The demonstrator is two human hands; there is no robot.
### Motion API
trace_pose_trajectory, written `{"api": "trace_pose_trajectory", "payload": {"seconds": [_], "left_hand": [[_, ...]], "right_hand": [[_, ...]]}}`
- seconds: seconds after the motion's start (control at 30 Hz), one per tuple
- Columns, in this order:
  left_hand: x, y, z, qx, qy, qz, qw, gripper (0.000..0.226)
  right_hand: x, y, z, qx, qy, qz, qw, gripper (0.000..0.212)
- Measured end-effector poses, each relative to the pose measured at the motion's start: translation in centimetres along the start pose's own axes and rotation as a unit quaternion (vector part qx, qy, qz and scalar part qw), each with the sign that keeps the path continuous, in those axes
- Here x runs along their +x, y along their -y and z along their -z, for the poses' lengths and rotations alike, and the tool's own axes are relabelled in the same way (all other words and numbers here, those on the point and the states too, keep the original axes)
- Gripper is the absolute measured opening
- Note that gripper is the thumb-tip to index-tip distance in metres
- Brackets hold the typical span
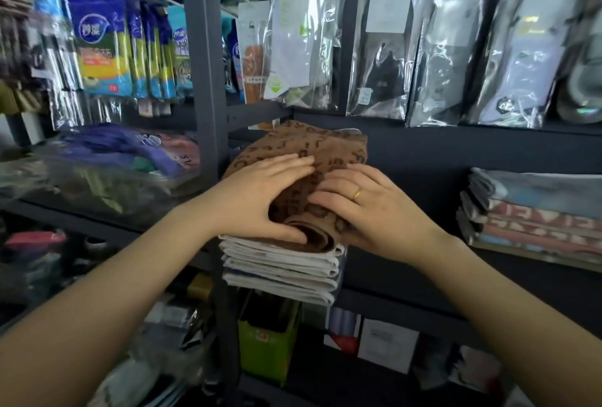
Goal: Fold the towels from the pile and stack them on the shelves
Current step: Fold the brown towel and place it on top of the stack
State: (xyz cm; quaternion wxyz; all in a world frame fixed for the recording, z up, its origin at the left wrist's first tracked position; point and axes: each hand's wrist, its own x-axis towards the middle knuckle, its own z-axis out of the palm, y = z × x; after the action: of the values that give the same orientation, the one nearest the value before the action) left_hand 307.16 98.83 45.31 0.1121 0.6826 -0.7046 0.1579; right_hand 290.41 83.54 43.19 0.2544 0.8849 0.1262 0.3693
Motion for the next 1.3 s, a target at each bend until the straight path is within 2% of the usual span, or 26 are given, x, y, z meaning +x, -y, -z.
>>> {"api": "trace_pose_trajectory", "payload": {"seconds": [0.1, 0.17, 0.23, 0.3, 0.37, 0.4, 0.47, 0.53, 0.6, 0.67, 0.73, 0.8, 0.9, 0.97, 1.07, 1.13, 1.23, 1.3], "left_hand": [[-0.5, 0.2, 0.1, 0.021, 0.023, -0.006, 0.999, 0.116], [-0.8, -0.3, 0.7, 0.011, 0.026, 0.008, 1.000, 0.122], [-1.1, -1.1, 1.4, -0.005, -0.010, 0.024, 1.000, 0.120], [-1.2, -1.9, 1.6, 0.079, -0.136, -0.005, 0.988, 0.096], [-0.9, -2.8, 1.6, 0.184, -0.281, -0.003, 0.942, 0.064], [-0.7, -3.2, 1.7, 0.195, -0.324, 0.021, 0.926, 0.053], [0.0, -3.4, 2.1, 0.192, -0.337, 0.079, 0.918, 0.041], [1.0, -2.7, 2.0, 0.197, -0.312, 0.121, 0.922, 0.028], [1.9, -1.4, 1.8, 0.204, -0.285, 0.138, 0.926, 0.021], [2.6, -0.5, 1.4, 0.194, -0.264, 0.158, 0.931, 0.019], [3.4, 0.0, 1.5, 0.188, -0.243, 0.196, 0.931, 0.021], [4.3, 0.5, 1.8, 0.196, -0.240, 0.216, 0.926, 0.022], [5.8, 1.1, 2.6, 0.220, -0.228, 0.243, 0.917, 0.019], [6.6, 1.1, 2.9, 0.231, -0.219, 0.252, 0.914, 0.018], [7.6, 1.2, 3.3, 0.236, -0.212, 0.259, 0.912, 0.021], [7.9, 1.6, 3.3, 0.234, -0.222, 0.266, 0.908, 0.021], [7.6, 2.2, 3.0, 0.209, -0.285, 0.228, 0.907, 0.019], [6.7, 1.6, 2.1, 0.187, -0.334, 0.120, 0.916, 0.018]], "right_hand": [[-0.1, -0.5, 0.5, 0.080, -0.034, -0.053, 0.995, 0.028], [0.4, -0.6, 1.4, 0.181, -0.041, -0.138, 0.973, 0.024], [1.3, -0.7, 2.2, 0.243, -0.059, -0.213, 0.944, 0.024], [2.7, -1.0, 2.8, 0.262, -0.101, -0.260, 0.924, 0.023], [4.2, -1.7, 3.3, 0.286, -0.143, -0.297, 0.900, 0.020], [4.9, -2.1, 3.3, 0.301, -0.160, -0.314, 0.886, 0.017], [5.9, -3.0, 2.8, 0.341, -0.188, -0.358, 0.849, 0.013], [6.4, -3.2, 1.9, 0.361, -0.202, -0.399, 0.819, 0.017], [5.9, -2.8, 1.2, 0.274, -0.225, -0.405, 0.843, 0.029], [4.9, -2.2, 1.1, 0.209, -0.231, -0.371, 0.875, 0.025], [3.5, -1.9, 0.9, 0.184, -0.190, -0.315, 0.911, 0.016], [2.4, -1.9, 0.5, 0.169, -0.132, -0.306, 0.928, 0.014], [2.0, -2.8, -0.3, 0.197, -0.020, -0.361, 0.911, 0.034], [2.5, -3.3, -0.8, 0.268, 0.040, -0.398, 0.876, 0.043], [3.5, -3.5, -0.9, 0.353, 0.037, -0.409, 0.841, 0.037], [3.4, -3.1, -0.4, 0.410, 0.028, -0.351, 0.841, 0.027], [1.6, -2.4, -0.5, 0.360, 0.014, -0.197, 0.912, 0.019], [0.0, -1.6, -1.0, 0.268, -0.014, -0.154, 0.951, 0.018]]}}
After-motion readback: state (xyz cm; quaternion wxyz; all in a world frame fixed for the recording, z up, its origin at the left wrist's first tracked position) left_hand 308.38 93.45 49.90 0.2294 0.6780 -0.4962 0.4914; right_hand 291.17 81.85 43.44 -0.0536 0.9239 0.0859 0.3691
